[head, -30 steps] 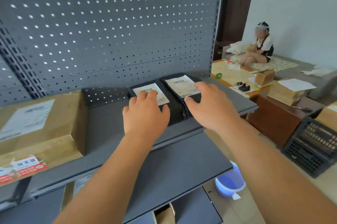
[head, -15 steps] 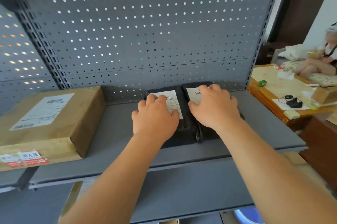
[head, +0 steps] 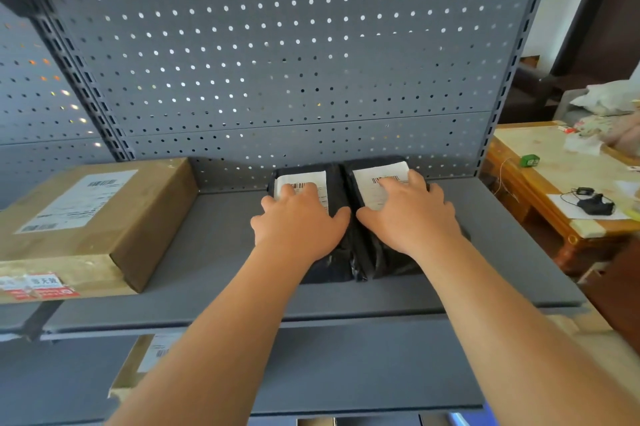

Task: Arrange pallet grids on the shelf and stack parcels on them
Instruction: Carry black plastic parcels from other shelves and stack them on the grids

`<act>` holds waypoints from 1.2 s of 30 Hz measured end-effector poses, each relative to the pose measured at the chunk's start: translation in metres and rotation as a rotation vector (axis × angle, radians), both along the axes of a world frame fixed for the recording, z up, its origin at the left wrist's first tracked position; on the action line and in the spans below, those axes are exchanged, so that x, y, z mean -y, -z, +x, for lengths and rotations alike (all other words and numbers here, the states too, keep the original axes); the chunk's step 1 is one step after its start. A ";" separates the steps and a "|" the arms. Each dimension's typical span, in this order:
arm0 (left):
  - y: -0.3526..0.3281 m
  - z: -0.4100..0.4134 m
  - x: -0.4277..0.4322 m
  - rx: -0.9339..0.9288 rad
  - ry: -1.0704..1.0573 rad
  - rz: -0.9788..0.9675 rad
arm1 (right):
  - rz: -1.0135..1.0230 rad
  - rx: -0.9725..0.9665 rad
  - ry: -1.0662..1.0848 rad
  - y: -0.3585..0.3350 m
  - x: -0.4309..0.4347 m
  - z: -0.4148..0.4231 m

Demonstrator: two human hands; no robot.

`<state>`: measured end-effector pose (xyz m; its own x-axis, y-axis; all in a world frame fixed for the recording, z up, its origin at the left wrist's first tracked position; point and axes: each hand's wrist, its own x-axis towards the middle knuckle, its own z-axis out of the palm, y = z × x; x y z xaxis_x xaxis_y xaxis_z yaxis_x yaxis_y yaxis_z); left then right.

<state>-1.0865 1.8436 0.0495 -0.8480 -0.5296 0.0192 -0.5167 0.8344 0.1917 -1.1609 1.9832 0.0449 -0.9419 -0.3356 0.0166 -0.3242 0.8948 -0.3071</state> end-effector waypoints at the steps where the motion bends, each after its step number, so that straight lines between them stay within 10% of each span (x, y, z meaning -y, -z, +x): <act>1: 0.000 -0.001 0.000 0.011 -0.002 0.004 | 0.003 0.006 0.004 -0.001 -0.002 -0.001; 36: -0.072 0.135 0.011 -0.285 -0.378 -0.051 | -0.270 -0.161 -0.440 -0.068 0.027 0.087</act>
<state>-0.9511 1.8325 0.1210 -0.5530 -0.7926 0.2569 -0.7189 0.6098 0.3338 -1.0736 1.9563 0.1125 -0.6917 -0.6617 0.2895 -0.7125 0.5598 -0.4231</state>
